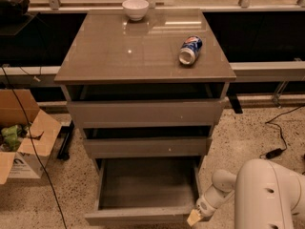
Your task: Close bottom drawer
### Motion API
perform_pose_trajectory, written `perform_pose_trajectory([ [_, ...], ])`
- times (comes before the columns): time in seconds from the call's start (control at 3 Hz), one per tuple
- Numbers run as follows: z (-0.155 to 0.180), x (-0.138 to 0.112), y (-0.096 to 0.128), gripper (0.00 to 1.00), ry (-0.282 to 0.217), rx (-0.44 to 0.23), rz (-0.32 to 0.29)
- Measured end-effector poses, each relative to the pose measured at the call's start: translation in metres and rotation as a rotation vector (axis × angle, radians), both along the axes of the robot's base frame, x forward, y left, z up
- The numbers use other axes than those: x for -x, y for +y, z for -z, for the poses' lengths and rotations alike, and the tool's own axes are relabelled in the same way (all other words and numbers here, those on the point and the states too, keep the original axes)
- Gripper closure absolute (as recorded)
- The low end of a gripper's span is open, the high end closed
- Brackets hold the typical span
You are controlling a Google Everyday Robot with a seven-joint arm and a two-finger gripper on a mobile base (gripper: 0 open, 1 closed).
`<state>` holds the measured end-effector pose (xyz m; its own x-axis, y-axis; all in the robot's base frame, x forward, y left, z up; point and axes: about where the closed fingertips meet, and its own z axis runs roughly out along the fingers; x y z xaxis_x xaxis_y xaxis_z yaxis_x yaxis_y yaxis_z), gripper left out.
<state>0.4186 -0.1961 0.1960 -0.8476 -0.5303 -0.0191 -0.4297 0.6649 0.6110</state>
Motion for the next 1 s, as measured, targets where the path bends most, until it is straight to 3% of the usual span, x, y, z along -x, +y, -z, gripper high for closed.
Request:
perform_pose_trajectory([
  [0.33,0.0,0.0,0.0,1.0,-0.001,0.0,0.0],
  [1.0,0.001,-0.017,0.017,1.0,-0.055,-0.037,0.002],
])
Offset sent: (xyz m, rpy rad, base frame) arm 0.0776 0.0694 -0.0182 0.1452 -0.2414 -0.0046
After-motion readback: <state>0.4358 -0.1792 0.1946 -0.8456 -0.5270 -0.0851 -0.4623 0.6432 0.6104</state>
